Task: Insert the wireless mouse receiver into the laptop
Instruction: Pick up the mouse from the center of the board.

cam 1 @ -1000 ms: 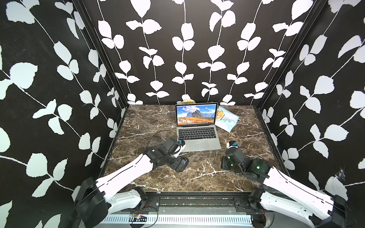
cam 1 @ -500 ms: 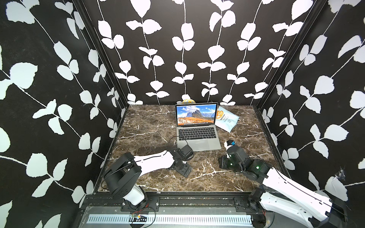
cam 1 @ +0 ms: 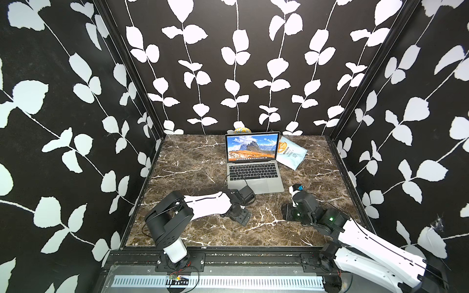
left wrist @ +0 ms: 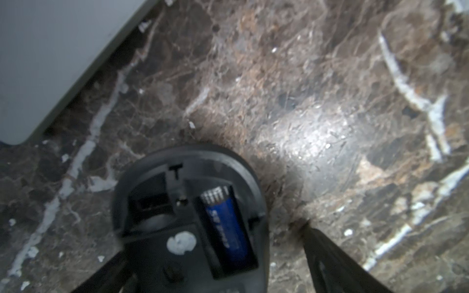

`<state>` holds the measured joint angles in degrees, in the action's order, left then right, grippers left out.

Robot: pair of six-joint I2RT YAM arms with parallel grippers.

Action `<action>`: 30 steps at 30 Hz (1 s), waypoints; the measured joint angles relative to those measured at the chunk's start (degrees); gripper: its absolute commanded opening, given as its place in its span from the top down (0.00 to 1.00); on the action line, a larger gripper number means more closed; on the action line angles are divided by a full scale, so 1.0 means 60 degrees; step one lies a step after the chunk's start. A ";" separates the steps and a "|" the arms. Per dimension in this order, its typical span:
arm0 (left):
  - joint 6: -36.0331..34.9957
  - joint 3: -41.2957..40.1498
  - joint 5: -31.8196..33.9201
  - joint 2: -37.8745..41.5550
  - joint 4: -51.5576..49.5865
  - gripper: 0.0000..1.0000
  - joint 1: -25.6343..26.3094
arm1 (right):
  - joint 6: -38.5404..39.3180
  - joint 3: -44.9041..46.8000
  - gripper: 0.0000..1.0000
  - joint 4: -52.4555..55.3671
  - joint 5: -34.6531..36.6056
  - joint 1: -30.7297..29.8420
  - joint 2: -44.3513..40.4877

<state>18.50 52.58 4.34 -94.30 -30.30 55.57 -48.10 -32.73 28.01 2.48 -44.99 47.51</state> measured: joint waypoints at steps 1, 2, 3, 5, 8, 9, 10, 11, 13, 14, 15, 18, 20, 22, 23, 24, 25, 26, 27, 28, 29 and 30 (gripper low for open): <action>-0.0011 -0.0004 0.0066 0.0000 -0.0011 0.12 0.0029 | -0.0026 0.0022 1.00 -0.0015 0.0000 0.0004 -0.0066; -0.0007 -0.0011 0.0127 0.0000 -0.0025 0.12 0.0051 | -0.0055 0.0051 1.00 -0.0025 -0.0004 0.0000 -0.0124; -0.0011 -0.0025 0.0189 0.0022 -0.0029 0.13 0.0084 | -0.0073 0.0069 1.00 -0.0029 0.0000 0.0004 -0.0171; -0.0011 -0.0076 0.0324 0.0080 -0.0033 0.15 0.0109 | -0.0131 0.0113 1.00 -0.0047 0.0000 0.0000 -0.0240; -0.0015 -0.0226 0.0452 0.0233 -0.0040 0.17 0.0109 | -0.0200 0.0171 1.00 -0.0062 0.0000 0.0004 -0.0291; -0.0011 -0.0280 0.0477 0.0295 -0.0047 0.18 0.0109 | -0.0229 0.0200 1.00 -0.0062 -0.0004 0.0000 -0.0313; -0.0015 -0.0328 0.0495 0.0342 -0.0047 0.18 0.0117 | -0.0240 0.0219 1.00 -0.0055 -0.0004 0.0004 -0.0328; -0.0011 -0.0364 0.0510 0.0372 -0.0051 0.19 0.0117 | -0.0248 0.0229 1.00 -0.0058 -0.0004 0.0004 -0.0335; -0.0015 -0.0412 0.0503 0.0390 -0.0040 0.22 0.0120 | -0.0270 0.0237 1.00 -0.0058 -0.0004 0.0004 -0.0331; -0.0015 -0.0426 0.0503 0.0401 -0.0033 0.24 0.0131 | -0.0273 0.0237 1.00 -0.0062 -0.0004 0.0004 -0.0331; -0.0015 -0.0444 0.0495 0.0408 -0.0011 0.27 0.0138 | -0.0277 0.0240 1.00 -0.0062 -0.0004 0.0004 -0.0331; -0.0051 -0.0583 0.0463 0.0510 0.0135 0.40 0.0153 | -0.0277 0.0240 1.00 -0.0062 -0.0029 0.0011 -0.0331; -0.0189 -0.0816 0.0350 0.0707 0.0353 0.48 0.0153 | -0.0273 0.0240 1.00 -0.0066 -0.0109 0.0073 -0.0331; -0.0426 -0.1188 0.0138 0.0994 0.0729 0.49 0.0164 | -0.0255 0.0240 1.00 -0.0098 -0.0342 0.0262 -0.0342; -0.0590 -0.1421 -0.0076 0.1173 0.0987 0.50 0.0164 | -0.0233 0.0251 1.00 -0.0138 -0.0510 0.0419 -0.0379; -0.0820 -0.1628 -0.0248 0.1333 0.1235 0.49 0.0171 | -0.0219 0.0291 1.00 -0.0222 -0.0787 0.0648 -0.0455; -0.1060 -0.1785 -0.0452 0.1457 0.1439 0.49 0.0171 | -0.0197 0.0350 1.00 -0.0328 -0.1100 0.0900 -0.0561; -0.1308 -0.1927 -0.0714 0.1570 0.1687 0.50 0.0168 | -0.0178 0.0441 1.00 -0.0474 -0.1541 0.1213 -0.0696; -0.1581 -0.2033 -0.0991 0.1643 0.1942 0.50 0.0168 | -0.0149 0.0550 1.00 -0.0630 -0.1974 0.1523 -0.0816; -0.1858 -0.2120 -0.1319 0.1683 0.2229 0.51 0.0175 | -0.0124 0.0703 1.00 -0.0838 -0.2495 0.1861 -0.0933; -0.2087 -0.2182 -0.1599 0.1683 0.2495 0.52 0.0189 | -0.0120 0.0882 1.00 -0.1071 -0.2980 0.2157 -0.1005; -0.2361 -0.2222 -0.1829 0.1665 0.2721 0.53 0.0208 | -0.0146 0.1129 1.00 -0.1399 -0.3526 0.2422 -0.1067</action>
<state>4.34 39.24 -6.63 -84.31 -13.98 56.82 -48.97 -25.96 19.62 -18.68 -30.46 41.10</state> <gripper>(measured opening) 0.590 0.043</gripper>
